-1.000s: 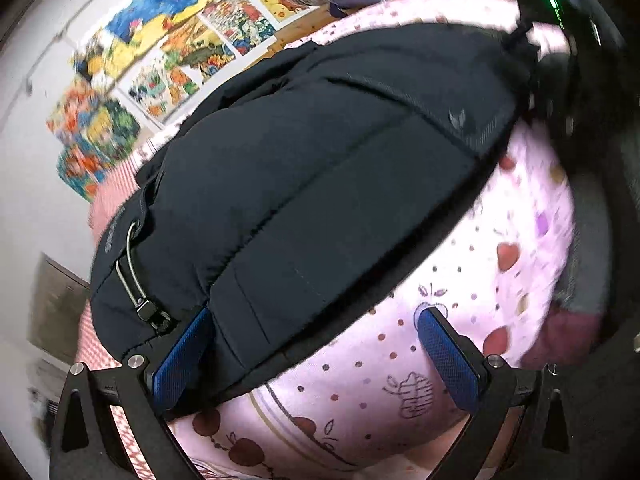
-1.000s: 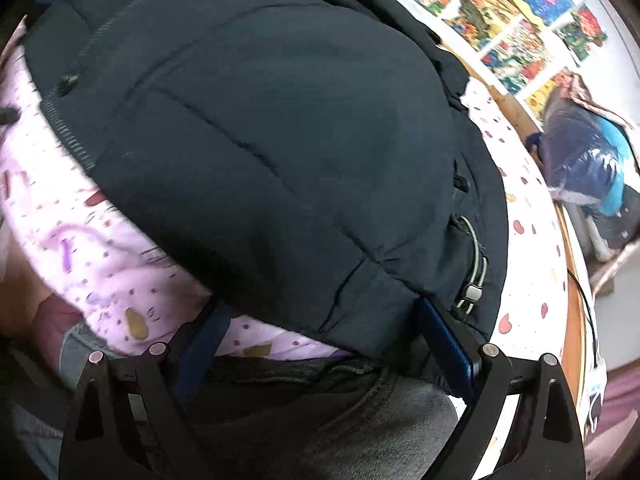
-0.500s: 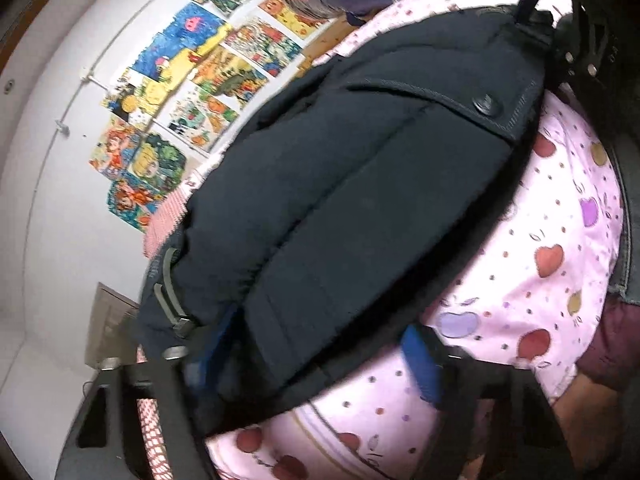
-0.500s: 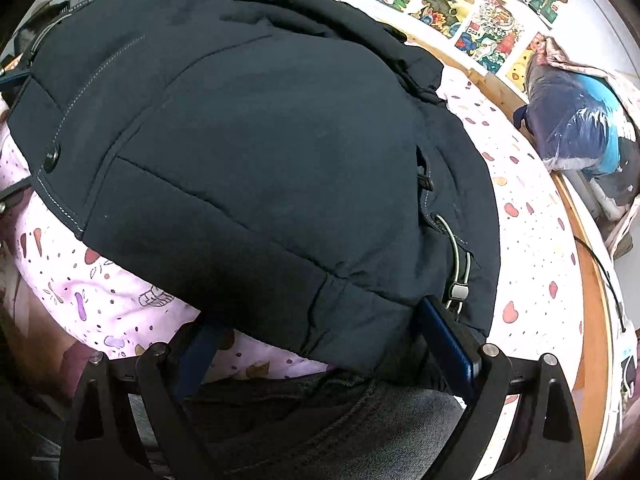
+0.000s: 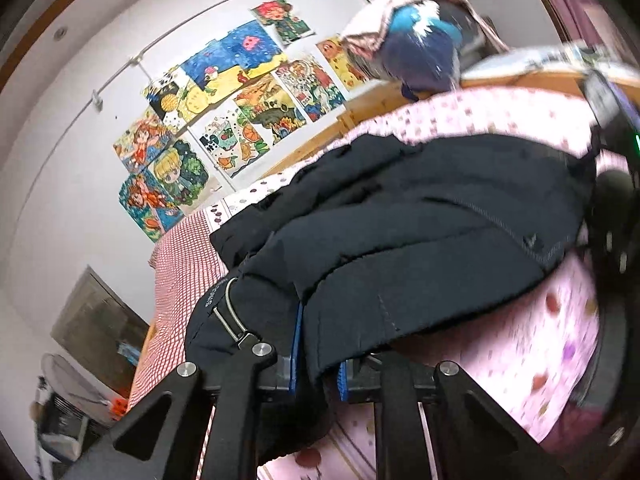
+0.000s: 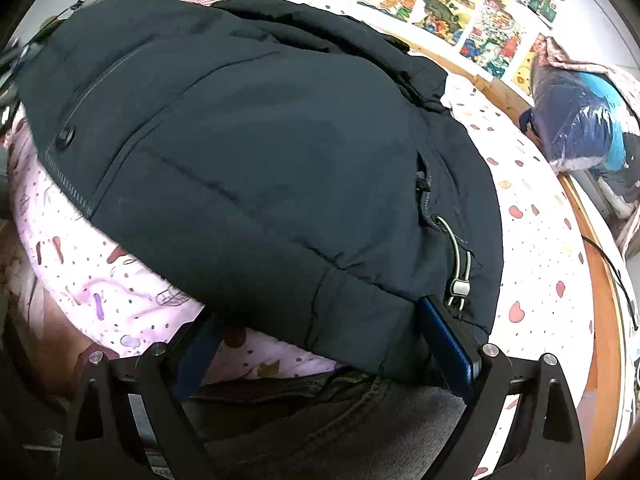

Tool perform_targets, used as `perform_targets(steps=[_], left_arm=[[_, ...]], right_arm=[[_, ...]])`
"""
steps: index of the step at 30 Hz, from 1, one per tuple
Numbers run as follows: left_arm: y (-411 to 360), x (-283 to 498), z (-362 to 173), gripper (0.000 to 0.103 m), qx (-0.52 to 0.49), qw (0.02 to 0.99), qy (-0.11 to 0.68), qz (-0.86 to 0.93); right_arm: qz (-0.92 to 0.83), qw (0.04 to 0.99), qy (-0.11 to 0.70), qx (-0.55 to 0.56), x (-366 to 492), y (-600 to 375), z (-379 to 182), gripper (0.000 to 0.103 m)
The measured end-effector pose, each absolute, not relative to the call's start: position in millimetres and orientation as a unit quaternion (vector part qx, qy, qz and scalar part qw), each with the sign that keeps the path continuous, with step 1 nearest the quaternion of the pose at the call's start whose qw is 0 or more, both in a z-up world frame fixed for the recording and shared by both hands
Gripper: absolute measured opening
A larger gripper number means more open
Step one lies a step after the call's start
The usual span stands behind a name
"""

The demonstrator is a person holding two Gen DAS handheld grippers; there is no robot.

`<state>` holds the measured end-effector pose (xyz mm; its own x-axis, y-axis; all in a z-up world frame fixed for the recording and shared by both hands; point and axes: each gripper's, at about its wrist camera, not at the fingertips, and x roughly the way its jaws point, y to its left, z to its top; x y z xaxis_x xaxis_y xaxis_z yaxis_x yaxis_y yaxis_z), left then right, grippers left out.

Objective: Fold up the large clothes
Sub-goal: 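Grasp the folded jacket edge with both grippers and lift it, then fold the lifted jacket half over onto the other half with both grippers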

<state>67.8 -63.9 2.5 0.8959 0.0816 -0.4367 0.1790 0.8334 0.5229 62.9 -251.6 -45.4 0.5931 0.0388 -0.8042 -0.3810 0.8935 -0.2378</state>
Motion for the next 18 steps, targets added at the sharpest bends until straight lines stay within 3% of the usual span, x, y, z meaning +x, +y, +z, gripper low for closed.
perform_targets(steps=[11, 13, 14, 18], left_arm=[[-48.0, 99.4, 41.8, 0.012, 0.226, 0.943, 0.240, -0.044], [-45.3, 98.9, 40.9, 0.012, 0.226, 0.943, 0.241, -0.045], [-44.8, 98.3, 40.2, 0.012, 0.227, 0.942, 0.242, -0.045], [-44.7, 89.1, 39.0, 0.012, 0.221, 0.945, 0.240, -0.039]], right_arm=[[0.071, 0.890, 0.390, -0.224, 54.7, -244.7, -40.5, 0.091], [0.054, 0.899, 0.379, -0.213, 57.2, -250.5, -36.2, 0.076], [0.049, 0.902, 0.376, -0.205, 59.8, -254.6, -34.2, 0.061], [0.052, 0.919, 0.351, -0.171, 62.7, -265.7, -21.6, 0.032]])
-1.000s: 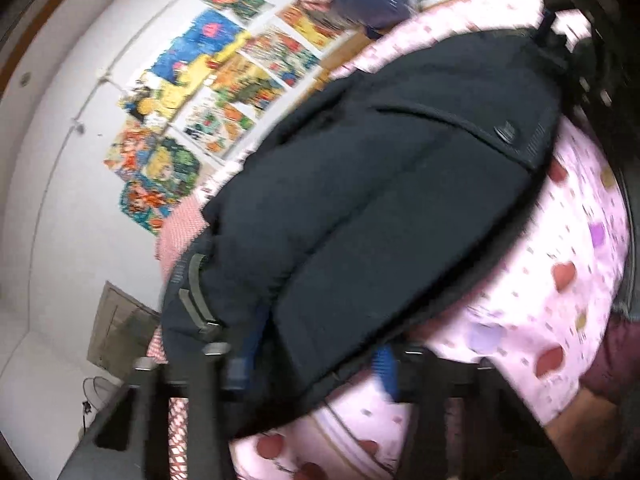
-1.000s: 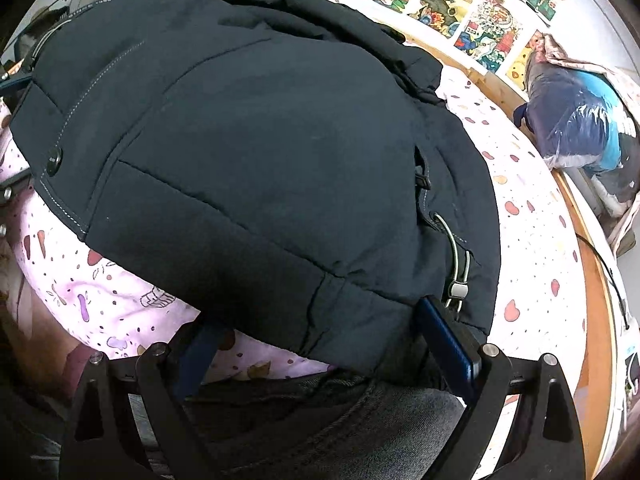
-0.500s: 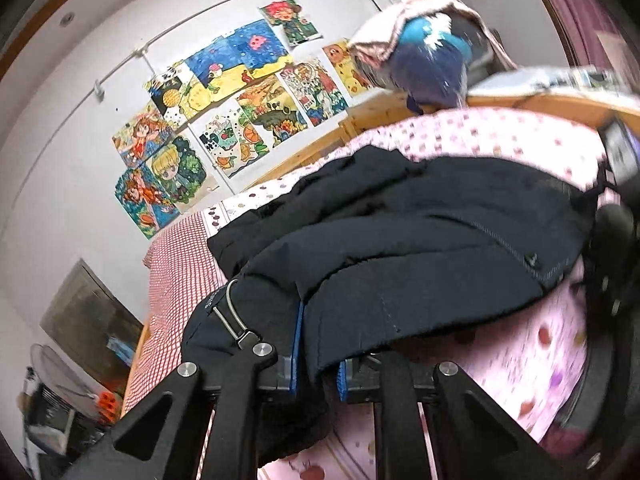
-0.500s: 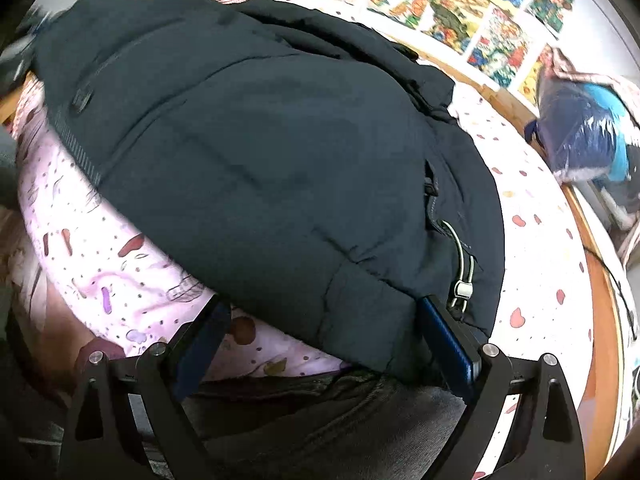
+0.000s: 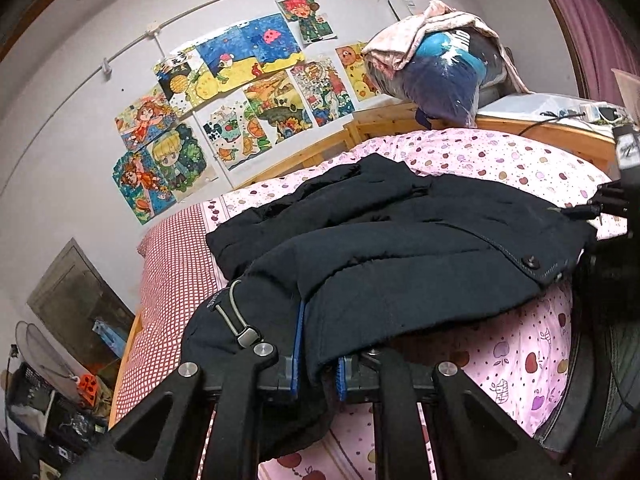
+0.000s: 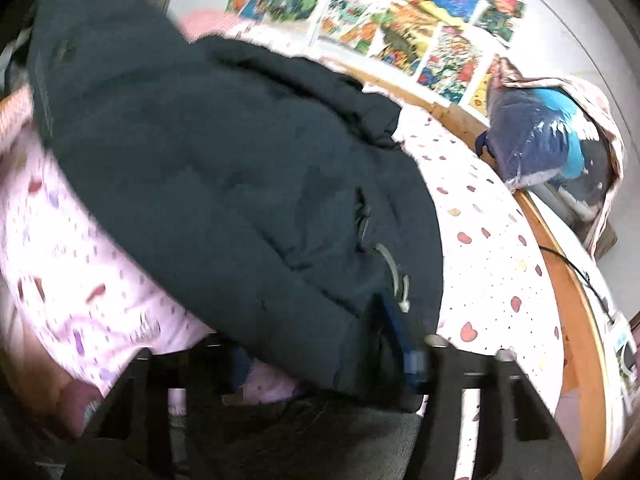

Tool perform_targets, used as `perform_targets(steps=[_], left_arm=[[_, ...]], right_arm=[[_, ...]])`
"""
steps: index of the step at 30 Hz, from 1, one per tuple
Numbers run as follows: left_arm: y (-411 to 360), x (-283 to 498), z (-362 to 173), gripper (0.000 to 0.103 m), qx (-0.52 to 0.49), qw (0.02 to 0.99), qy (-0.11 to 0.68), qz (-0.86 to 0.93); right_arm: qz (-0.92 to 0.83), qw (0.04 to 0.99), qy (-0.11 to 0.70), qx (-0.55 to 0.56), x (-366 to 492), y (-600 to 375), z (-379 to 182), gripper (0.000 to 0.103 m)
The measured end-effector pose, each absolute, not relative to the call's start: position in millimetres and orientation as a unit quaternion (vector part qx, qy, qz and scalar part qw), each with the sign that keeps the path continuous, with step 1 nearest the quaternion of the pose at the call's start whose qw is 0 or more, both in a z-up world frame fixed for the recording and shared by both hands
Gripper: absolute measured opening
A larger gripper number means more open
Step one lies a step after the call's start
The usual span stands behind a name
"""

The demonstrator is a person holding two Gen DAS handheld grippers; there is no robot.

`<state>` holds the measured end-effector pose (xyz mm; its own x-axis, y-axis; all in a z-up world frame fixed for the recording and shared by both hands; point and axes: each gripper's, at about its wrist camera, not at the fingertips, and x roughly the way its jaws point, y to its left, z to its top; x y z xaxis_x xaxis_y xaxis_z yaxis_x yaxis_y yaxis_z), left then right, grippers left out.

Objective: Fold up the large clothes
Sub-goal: 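Fold the lifted jacket half over onto the other half with both grippers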

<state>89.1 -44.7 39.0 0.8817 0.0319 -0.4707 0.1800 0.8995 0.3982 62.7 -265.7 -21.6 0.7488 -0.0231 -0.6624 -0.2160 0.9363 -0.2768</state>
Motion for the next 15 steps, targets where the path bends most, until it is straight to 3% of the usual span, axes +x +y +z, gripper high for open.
perform_targets(steps=[6, 15], left_arm=[[-37.1, 76.3, 51.4, 0.011, 0.205, 0.954, 0.218, -0.034], [-25.5, 37.4, 86.6, 0.011, 0.194, 0.964, 0.178, -0.037]], right_arm=[[0.047, 0.948, 0.279, -0.145, 55.6, -279.8, 10.3, 0.011], [0.046, 0.981, 0.156, -0.105, 20.6, -287.5, 67.7, 0.005]])
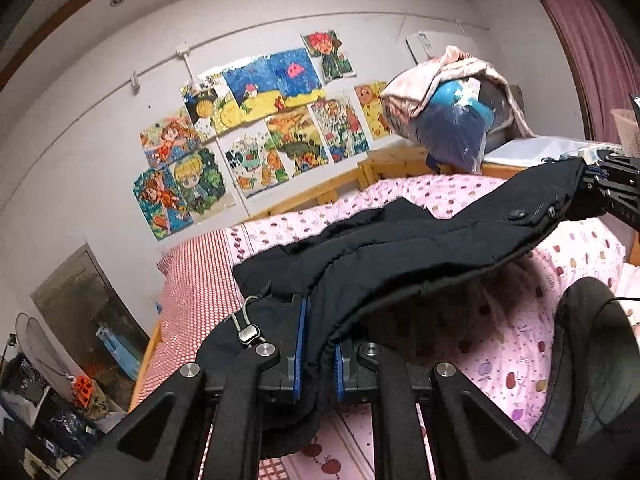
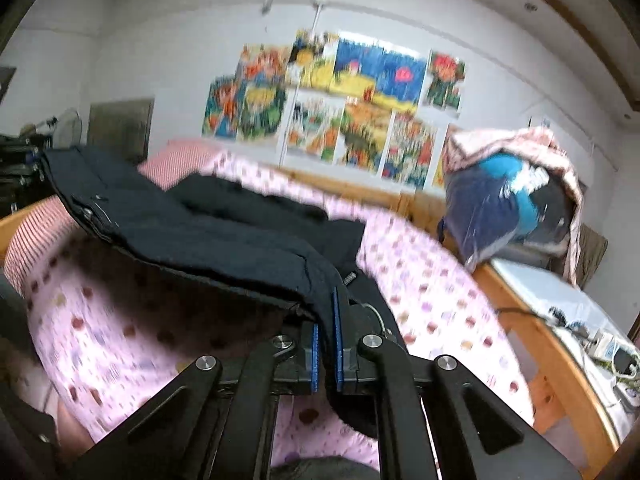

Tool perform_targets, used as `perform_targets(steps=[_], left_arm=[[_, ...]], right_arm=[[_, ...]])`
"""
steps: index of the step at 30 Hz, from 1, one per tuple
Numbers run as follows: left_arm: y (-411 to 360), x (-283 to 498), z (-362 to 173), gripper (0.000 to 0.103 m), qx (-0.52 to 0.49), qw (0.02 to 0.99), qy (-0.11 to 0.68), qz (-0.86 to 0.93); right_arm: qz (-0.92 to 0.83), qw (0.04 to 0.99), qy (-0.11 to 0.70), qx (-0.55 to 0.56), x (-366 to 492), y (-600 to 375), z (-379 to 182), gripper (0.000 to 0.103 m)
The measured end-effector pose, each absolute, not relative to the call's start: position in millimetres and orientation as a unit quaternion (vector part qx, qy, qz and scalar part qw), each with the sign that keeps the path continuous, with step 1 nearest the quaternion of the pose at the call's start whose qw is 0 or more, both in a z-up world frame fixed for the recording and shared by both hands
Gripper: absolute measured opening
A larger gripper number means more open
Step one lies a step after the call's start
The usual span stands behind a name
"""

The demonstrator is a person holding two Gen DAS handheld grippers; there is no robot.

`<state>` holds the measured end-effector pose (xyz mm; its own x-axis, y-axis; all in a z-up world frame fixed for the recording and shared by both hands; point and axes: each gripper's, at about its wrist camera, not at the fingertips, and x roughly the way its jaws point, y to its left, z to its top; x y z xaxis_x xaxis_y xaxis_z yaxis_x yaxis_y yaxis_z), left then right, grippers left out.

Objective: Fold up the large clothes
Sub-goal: 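Fold the lifted jacket half over onto the other half with both grippers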

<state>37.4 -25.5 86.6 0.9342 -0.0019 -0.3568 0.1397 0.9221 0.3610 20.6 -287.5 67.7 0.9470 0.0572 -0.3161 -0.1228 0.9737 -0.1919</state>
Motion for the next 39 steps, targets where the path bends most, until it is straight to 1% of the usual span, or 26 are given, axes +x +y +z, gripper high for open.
perform_targets(steps=[7, 10, 16, 28, 35, 39], left_arm=[[-25.2, 9.3, 116.0, 0.011, 0.208, 0.964, 0.159, -0.049], [-23.0, 17.5, 122.3, 0.011, 0.202, 0.964, 0.166, -0.053], [-19.9, 50.8, 136.0, 0.011, 0.198, 0.965, 0.164, -0.049], [-9.8, 151.0, 163.6, 0.011, 0.205, 0.965, 0.162, -0.015], [-4.7, 211.8, 160.6, 0.011, 0.215, 0.962, 0.170, -0.007], [-3.0, 244.3, 153.7, 0.011, 0.215, 0.960, 0.178, -0.002]], right_arm=[[0.052, 0.991, 0.086, -0.088, -20.5, -285.5, 105.1, 0.005], [0.049, 0.992, 0.071, -0.088, -27.9, -283.9, 113.3, 0.005], [0.039, 0.992, 0.064, -0.100, -13.2, -275.9, 122.7, 0.005], [0.008, 0.991, 0.070, -0.112, 99.0, -255.4, 161.8, 0.005], [-0.014, 0.988, 0.081, -0.128, 177.2, -240.0, 171.1, 0.005], [-0.020, 0.986, 0.097, -0.131, 220.4, -233.4, 166.8, 0.005]])
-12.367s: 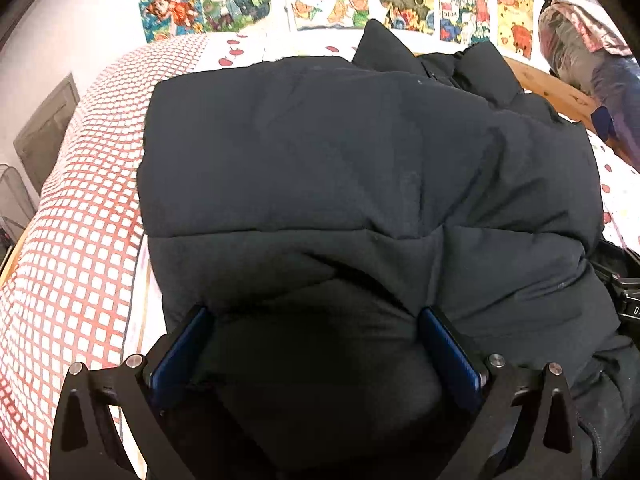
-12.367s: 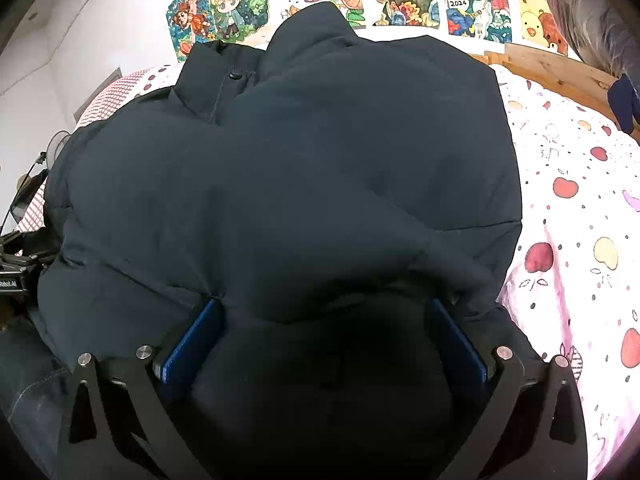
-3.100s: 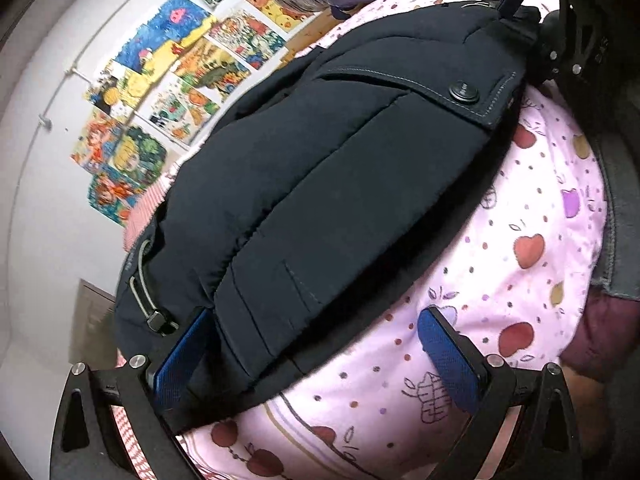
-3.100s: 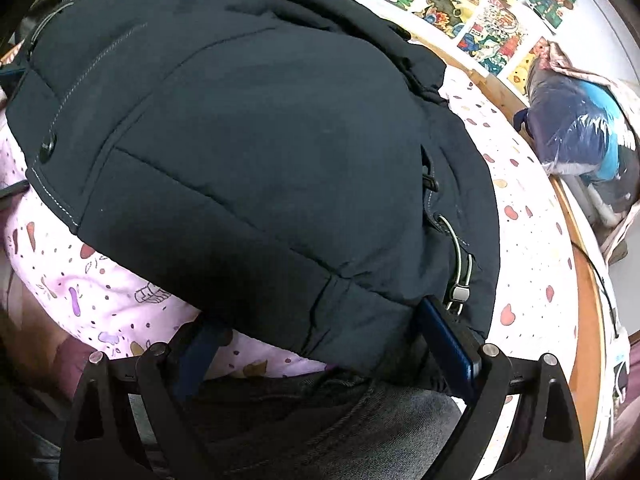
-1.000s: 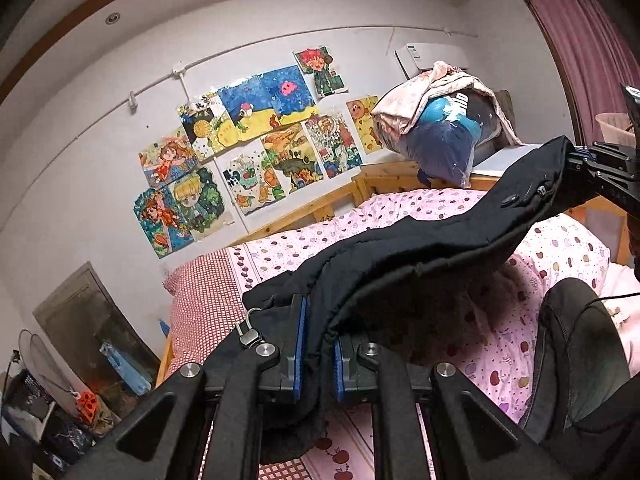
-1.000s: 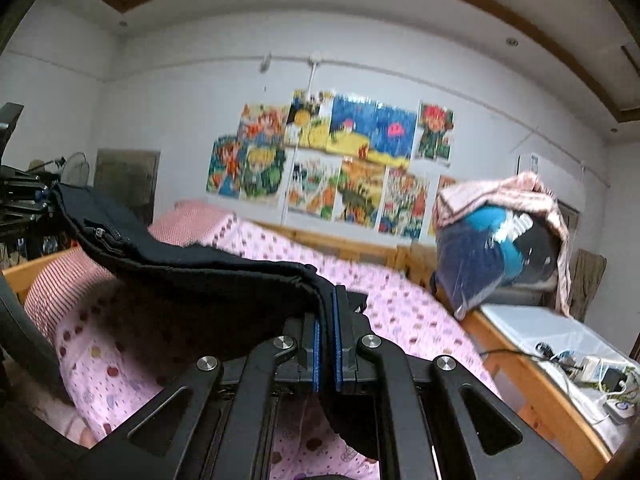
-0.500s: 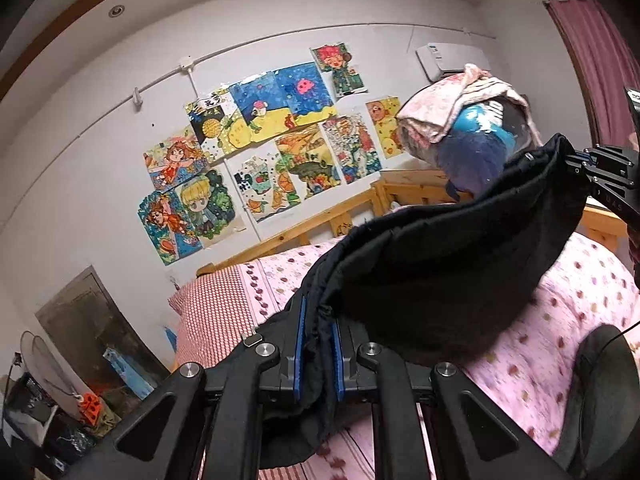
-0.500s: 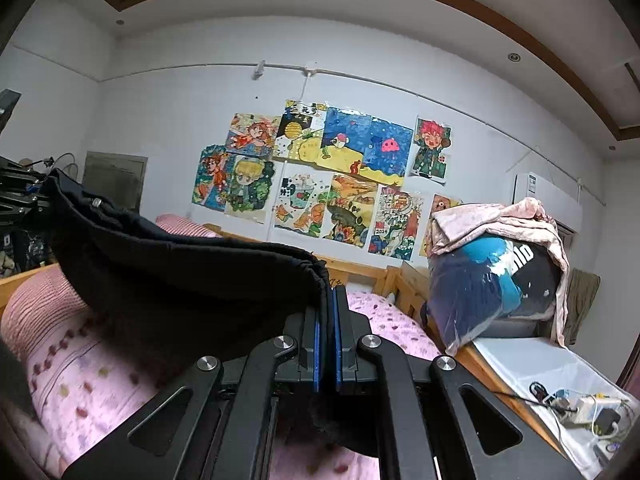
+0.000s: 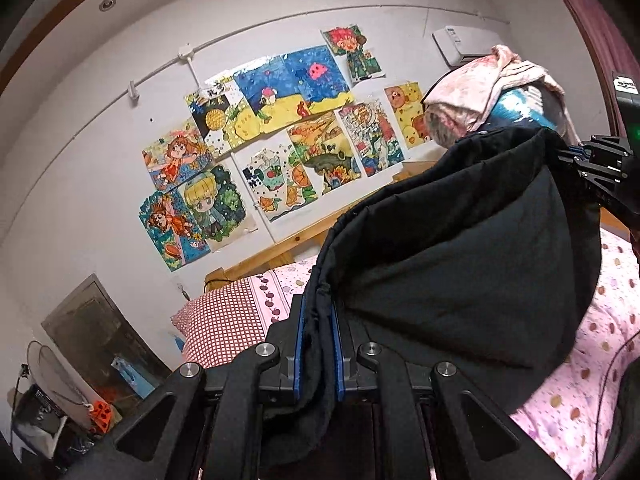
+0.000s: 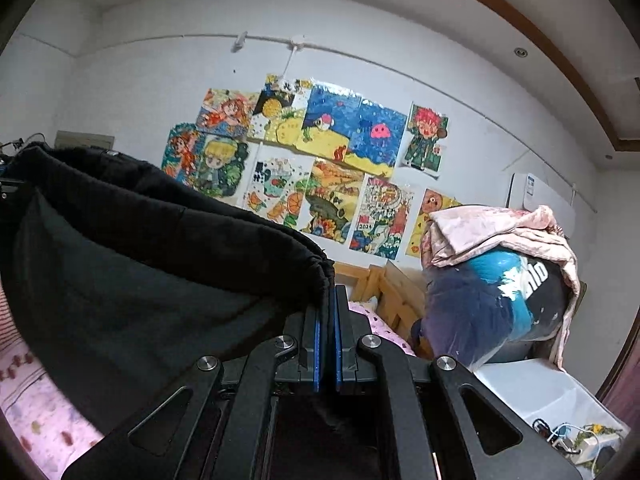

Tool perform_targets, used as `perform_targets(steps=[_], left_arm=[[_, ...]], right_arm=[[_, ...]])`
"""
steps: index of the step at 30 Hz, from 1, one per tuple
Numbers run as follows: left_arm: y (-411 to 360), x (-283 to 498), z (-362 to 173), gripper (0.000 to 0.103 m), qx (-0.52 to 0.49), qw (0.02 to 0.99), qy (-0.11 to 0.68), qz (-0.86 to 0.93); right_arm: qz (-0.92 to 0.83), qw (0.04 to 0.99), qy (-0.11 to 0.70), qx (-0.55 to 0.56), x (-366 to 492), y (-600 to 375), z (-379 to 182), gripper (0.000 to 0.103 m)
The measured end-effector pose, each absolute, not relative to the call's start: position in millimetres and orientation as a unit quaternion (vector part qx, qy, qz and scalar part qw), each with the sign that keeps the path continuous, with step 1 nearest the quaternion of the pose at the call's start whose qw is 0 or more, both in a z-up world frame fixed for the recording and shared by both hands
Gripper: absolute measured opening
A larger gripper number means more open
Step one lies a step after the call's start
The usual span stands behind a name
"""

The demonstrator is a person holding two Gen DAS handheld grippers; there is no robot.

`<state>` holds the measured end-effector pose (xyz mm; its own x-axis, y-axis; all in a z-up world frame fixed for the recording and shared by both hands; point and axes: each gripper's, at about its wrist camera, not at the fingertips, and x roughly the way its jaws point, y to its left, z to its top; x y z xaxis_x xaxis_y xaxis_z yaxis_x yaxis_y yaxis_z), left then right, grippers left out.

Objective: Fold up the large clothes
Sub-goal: 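Fold the lifted jacket half over onto the other half with both grippers, then lower the jacket onto the bed and open both grippers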

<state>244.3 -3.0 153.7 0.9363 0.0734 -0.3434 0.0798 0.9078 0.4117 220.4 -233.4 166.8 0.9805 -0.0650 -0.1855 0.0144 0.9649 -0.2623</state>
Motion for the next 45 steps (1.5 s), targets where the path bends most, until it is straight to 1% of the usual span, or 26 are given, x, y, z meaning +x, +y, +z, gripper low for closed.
perform_targets(steps=[9, 16, 19, 23, 24, 26, 27, 28, 29, 30, 31, 32, 34, 35, 36, 37, 38, 39, 42, 45], left_arm=[[9.2, 318.8, 124.9, 0.011, 0.207, 0.954, 0.218, 0.003], [16.3, 360.5, 96.3, 0.011, 0.216, 0.951, 0.219, 0.009], [25.4, 377.9, 89.2, 0.012, 0.195, 0.954, 0.230, 0.001], [41.7, 391.8, 78.9, 0.015, 0.141, 0.956, 0.256, -0.019], [45.8, 393.7, 76.5, 0.017, 0.131, 0.957, 0.259, -0.025], [54.3, 394.5, 73.4, 0.025, 0.111, 0.958, 0.262, -0.036], [58.2, 394.2, 73.3, 0.037, 0.104, 0.959, 0.262, -0.036], [62.4, 391.4, 74.8, 0.057, 0.095, 0.962, 0.255, -0.038], [68.0, 386.1, 78.0, 0.073, 0.083, 0.967, 0.239, -0.041], [74.1, 381.4, 81.0, 0.094, 0.071, 0.972, 0.222, -0.040], [80.4, 375.0, 85.1, 0.099, 0.058, 0.977, 0.203, -0.036], [85.3, 370.3, 88.9, 0.099, 0.047, 0.980, 0.191, -0.031], [94.4, 364.1, 95.4, 0.100, 0.025, 0.982, 0.187, -0.031], [97.1, 361.7, 97.4, 0.100, 0.020, 0.982, 0.186, -0.029], [98.5, 357.9, 98.9, 0.100, 0.020, 0.983, 0.182, -0.026], [98.0, 354.4, 99.4, 0.100, 0.022, 0.983, 0.180, -0.027], [96.0, 351.0, 98.8, 0.100, 0.027, 0.983, 0.180, -0.032], [94.0, 349.4, 98.3, 0.100, 0.030, 0.982, 0.181, -0.037], [84.3, 342.3, 90.9, 0.100, 0.028, 0.978, 0.196, -0.068], [71.5, 336.9, 72.8, 0.100, 0.015, 0.968, 0.226, -0.113]], right_arm=[[-0.025, 0.982, 0.128, -0.134, 303.1, -218.6, 139.3, 0.005], [-0.020, 0.980, 0.153, -0.122, 356.9, -212.0, 102.0, 0.005], [-0.021, 0.978, 0.168, -0.118, 378.1, -208.4, 83.5, 0.005], [-0.022, 0.976, 0.182, -0.120, 398.3, -200.9, 62.2, 0.005], [-0.020, 0.975, 0.187, -0.120, 403.4, -199.5, 56.5, 0.005], [-0.013, 0.974, 0.194, -0.117, 409.3, -198.3, 48.0, 0.006], [-0.011, 0.973, 0.197, -0.117, 410.9, -197.9, 44.9, 0.006], [-0.009, 0.973, 0.199, -0.116, 412.2, -197.3, 41.4, 0.006], [-0.018, 0.975, 0.189, -0.113, 412.8, -197.3, 39.4, 0.006], [-0.016, 0.975, 0.189, -0.113, 412.8, -197.2, 37.6, 0.006], [-0.017, 0.975, 0.189, -0.114, 412.8, -197.2, 36.3, 0.007], [-0.017, 0.975, 0.189, -0.113, 410.4, -198.1, 35.8, 0.007], [-0.009, 0.976, 0.188, -0.108, 409.7, -199.7, 36.9, 0.012], [0.004, 0.977, 0.190, -0.102, 409.7, -200.6, 37.7, 0.017], [0.012, 0.977, 0.191, -0.097, 409.0, -201.5, 39.5, 0.031], [0.016, 0.977, 0.190, -0.093, 405.4, -203.1, 42.1, 0.040], [0.021, 0.978, 0.185, -0.088, 401.9, -203.3, 44.6, 0.057], [0.029, 0.980, 0.176, -0.084, 395.4, -203.7, 48.4, 0.063], [0.048, 0.982, 0.156, -0.094, 374.2, -199.4, 55.6, 0.069], [0.088, 0.979, 0.158, -0.094, 352.9, -197.6, 59.2, 0.075]])
